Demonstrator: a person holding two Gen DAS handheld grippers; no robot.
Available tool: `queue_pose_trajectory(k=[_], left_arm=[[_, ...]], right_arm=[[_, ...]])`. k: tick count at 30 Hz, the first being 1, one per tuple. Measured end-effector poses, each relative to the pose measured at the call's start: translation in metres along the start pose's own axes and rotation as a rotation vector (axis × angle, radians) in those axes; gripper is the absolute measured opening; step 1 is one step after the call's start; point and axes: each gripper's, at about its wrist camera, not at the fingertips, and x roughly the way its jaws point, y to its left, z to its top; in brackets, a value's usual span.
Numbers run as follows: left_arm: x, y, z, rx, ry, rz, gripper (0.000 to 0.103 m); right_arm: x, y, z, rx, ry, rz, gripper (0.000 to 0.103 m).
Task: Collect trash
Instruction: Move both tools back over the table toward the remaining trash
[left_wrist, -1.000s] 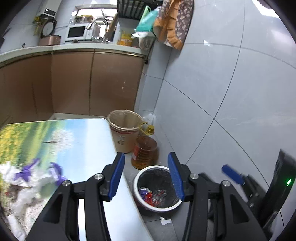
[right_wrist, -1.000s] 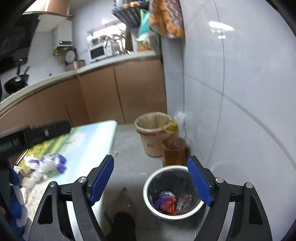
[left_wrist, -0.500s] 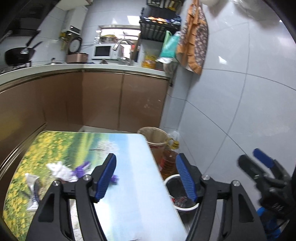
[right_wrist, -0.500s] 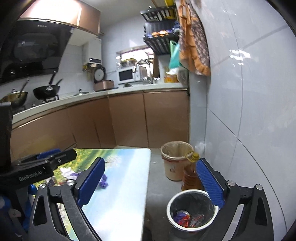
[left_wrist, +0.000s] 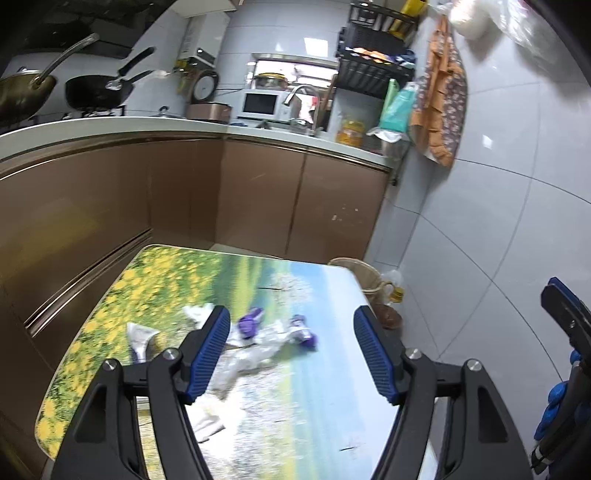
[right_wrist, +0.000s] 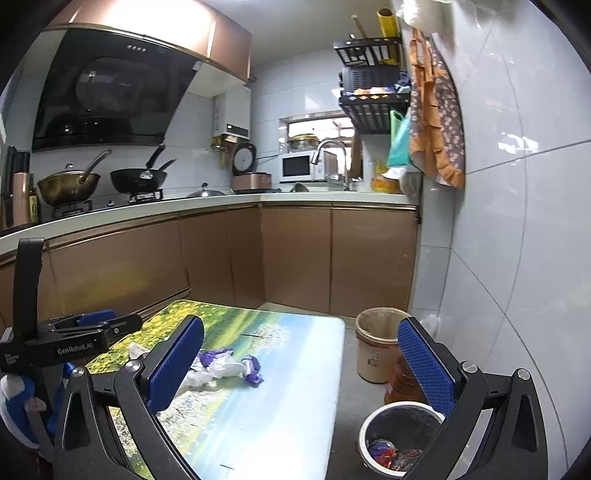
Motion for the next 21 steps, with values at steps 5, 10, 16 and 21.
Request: queue_pose_trajectory(k=[5, 10, 16, 21], left_arm=[[0.005, 0.033, -0.006, -0.024, 0.016, 0.043, 0.068], [0.028, 0.059, -0.015, -0.040, 0.085, 0.072, 0.068], [0.074, 0.069, -0.033, 0.012, 0.219, 0.098, 0.068], [0.117, 0.074, -0.047, 0.075, 0.328, 0.130, 0.067]], right_arm=[[0.015, 0.009, -0.008, -0.021, 0.045, 0.039, 0.103], [0.044, 0.012, -0.024, -0.041, 0.132, 0.080, 0.103], [0.091, 0.013, -0.050, -0.040, 0.257, 0.132, 0.101], [0.136, 0.013, -0.073, -0.050, 0.368, 0.172, 0.084]])
